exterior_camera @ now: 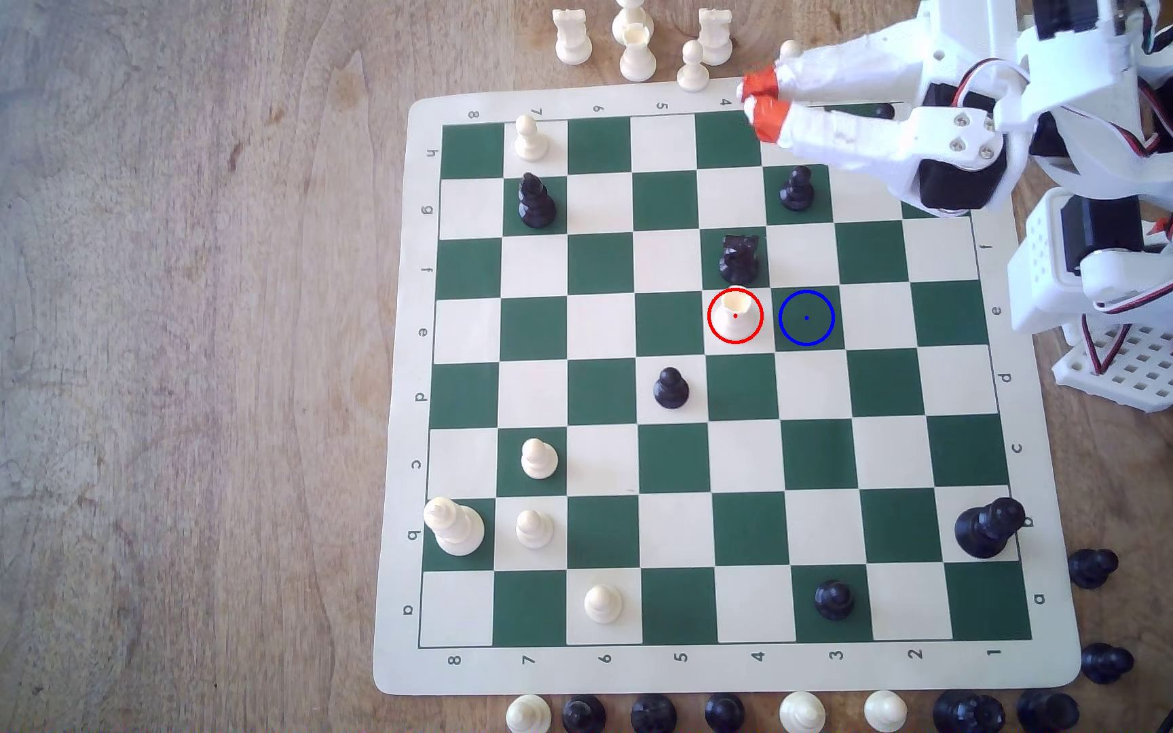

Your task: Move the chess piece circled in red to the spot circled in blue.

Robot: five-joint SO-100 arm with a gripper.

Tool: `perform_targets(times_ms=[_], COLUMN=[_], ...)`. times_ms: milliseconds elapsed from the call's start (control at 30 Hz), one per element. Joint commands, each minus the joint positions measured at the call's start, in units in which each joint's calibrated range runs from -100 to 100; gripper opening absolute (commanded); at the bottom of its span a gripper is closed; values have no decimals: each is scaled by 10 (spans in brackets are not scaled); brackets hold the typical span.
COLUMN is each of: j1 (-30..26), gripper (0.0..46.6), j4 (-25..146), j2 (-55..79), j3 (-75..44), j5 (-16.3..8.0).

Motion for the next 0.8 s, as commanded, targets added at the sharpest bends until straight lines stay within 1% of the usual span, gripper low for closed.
perform_targets(times_ms=[0, 33, 133, 167, 200, 300, 400, 467, 600, 767], j1=[6, 6, 7, 5, 1, -11, -15, -5, -11, -17], gripper=[2, 5, 13, 17, 19, 31, 58, 66, 74, 86], j4=[84, 104, 144, 187, 206, 230, 291, 311, 318, 328], j2=[48, 75, 135, 188, 213, 243, 329, 399, 435, 483], j3=[-87, -100, -137, -178, -196, -215, -284, -329, -331, -346], j5=[-28, -35, -35, -35, -35, -39, -54, -69, -81, -83])
